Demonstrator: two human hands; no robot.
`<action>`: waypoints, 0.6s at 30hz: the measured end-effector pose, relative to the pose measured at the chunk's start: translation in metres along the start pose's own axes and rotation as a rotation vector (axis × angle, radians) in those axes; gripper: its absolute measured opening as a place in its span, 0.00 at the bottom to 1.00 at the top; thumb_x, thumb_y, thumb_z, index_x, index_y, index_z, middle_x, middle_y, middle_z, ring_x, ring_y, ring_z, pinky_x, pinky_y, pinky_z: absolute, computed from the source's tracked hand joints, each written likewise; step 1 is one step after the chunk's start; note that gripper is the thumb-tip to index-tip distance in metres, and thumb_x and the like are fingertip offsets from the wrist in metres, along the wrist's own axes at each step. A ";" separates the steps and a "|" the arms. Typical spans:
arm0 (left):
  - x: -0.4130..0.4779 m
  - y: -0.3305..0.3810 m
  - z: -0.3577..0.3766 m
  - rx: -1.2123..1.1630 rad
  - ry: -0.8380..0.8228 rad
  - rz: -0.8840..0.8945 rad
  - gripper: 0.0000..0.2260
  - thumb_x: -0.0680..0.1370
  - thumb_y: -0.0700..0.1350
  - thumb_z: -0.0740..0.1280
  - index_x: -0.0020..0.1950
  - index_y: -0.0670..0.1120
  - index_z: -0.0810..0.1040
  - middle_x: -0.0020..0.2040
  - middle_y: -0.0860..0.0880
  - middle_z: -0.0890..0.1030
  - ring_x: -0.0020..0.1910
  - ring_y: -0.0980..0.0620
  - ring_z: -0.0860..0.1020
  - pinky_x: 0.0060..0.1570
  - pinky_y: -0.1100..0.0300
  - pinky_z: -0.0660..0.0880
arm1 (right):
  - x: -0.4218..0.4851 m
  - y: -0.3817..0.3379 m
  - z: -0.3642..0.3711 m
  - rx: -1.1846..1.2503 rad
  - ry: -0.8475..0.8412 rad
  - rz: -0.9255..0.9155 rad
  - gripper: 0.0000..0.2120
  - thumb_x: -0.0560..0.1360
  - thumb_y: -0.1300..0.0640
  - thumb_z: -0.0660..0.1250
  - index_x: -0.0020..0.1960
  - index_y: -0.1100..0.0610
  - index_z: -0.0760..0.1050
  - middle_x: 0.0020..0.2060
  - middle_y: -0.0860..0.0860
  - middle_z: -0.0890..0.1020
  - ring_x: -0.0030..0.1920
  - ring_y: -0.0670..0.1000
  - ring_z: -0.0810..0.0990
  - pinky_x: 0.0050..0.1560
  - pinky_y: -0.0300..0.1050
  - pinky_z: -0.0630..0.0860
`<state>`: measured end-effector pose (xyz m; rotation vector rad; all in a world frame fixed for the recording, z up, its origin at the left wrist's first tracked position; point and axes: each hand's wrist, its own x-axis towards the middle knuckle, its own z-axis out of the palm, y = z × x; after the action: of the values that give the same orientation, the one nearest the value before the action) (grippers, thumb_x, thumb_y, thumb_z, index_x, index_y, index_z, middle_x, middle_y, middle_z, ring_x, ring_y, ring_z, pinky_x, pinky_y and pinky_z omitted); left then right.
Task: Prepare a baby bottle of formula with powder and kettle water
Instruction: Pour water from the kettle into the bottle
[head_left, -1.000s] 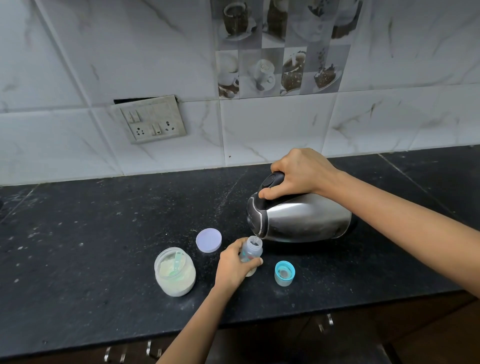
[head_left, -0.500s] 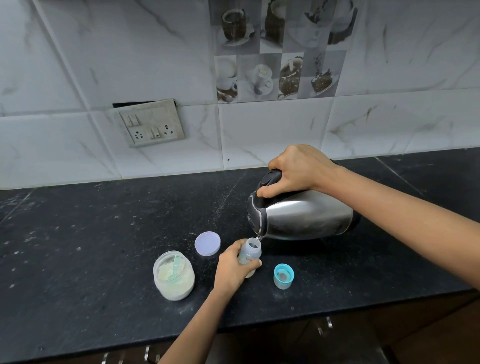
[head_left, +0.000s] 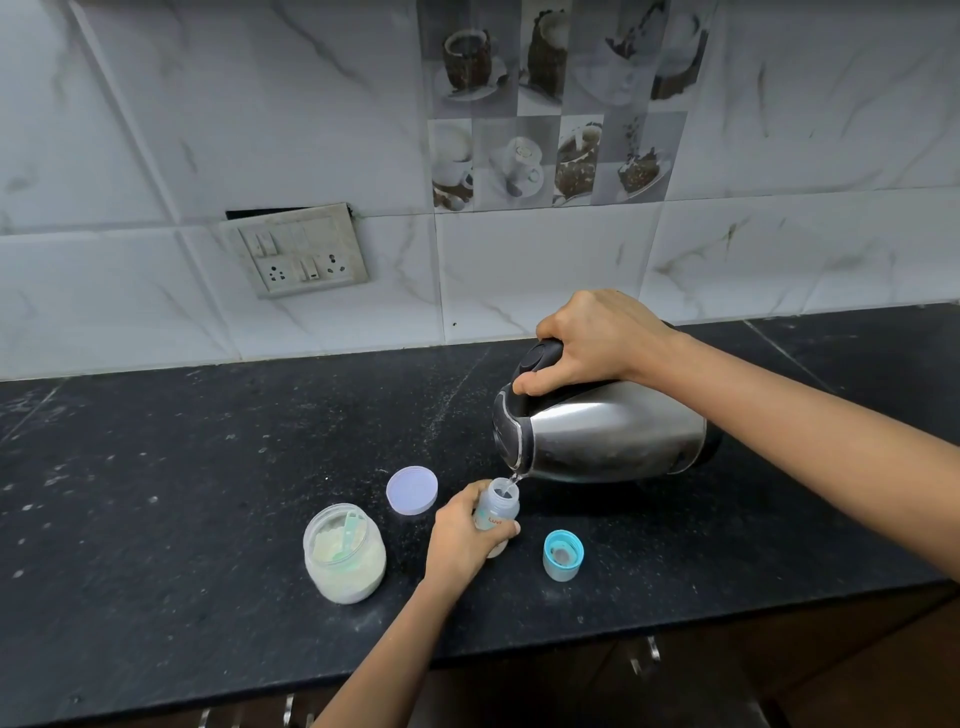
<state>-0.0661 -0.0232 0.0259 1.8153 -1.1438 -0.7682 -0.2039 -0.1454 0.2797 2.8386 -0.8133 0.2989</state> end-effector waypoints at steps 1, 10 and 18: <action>0.000 0.000 0.000 0.002 -0.001 -0.003 0.26 0.67 0.47 0.78 0.63 0.55 0.75 0.57 0.58 0.80 0.56 0.59 0.77 0.60 0.57 0.75 | 0.000 0.000 -0.001 -0.002 0.001 0.003 0.33 0.65 0.28 0.66 0.30 0.60 0.70 0.21 0.50 0.66 0.27 0.53 0.67 0.26 0.43 0.57; -0.004 0.000 -0.001 -0.003 0.013 0.001 0.26 0.67 0.48 0.78 0.63 0.54 0.75 0.56 0.58 0.80 0.54 0.59 0.77 0.58 0.60 0.75 | -0.001 -0.004 -0.006 -0.018 -0.019 0.004 0.32 0.66 0.28 0.66 0.30 0.59 0.68 0.21 0.51 0.67 0.27 0.53 0.68 0.26 0.42 0.58; -0.009 0.001 0.002 -0.067 0.053 0.008 0.24 0.66 0.47 0.78 0.59 0.56 0.75 0.51 0.61 0.80 0.52 0.62 0.78 0.56 0.60 0.76 | 0.000 -0.009 -0.008 -0.014 -0.026 0.012 0.32 0.64 0.28 0.66 0.30 0.58 0.69 0.22 0.51 0.68 0.29 0.54 0.69 0.27 0.43 0.59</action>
<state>-0.0715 -0.0158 0.0265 1.7640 -1.0781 -0.7409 -0.1998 -0.1360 0.2861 2.8316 -0.8345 0.2569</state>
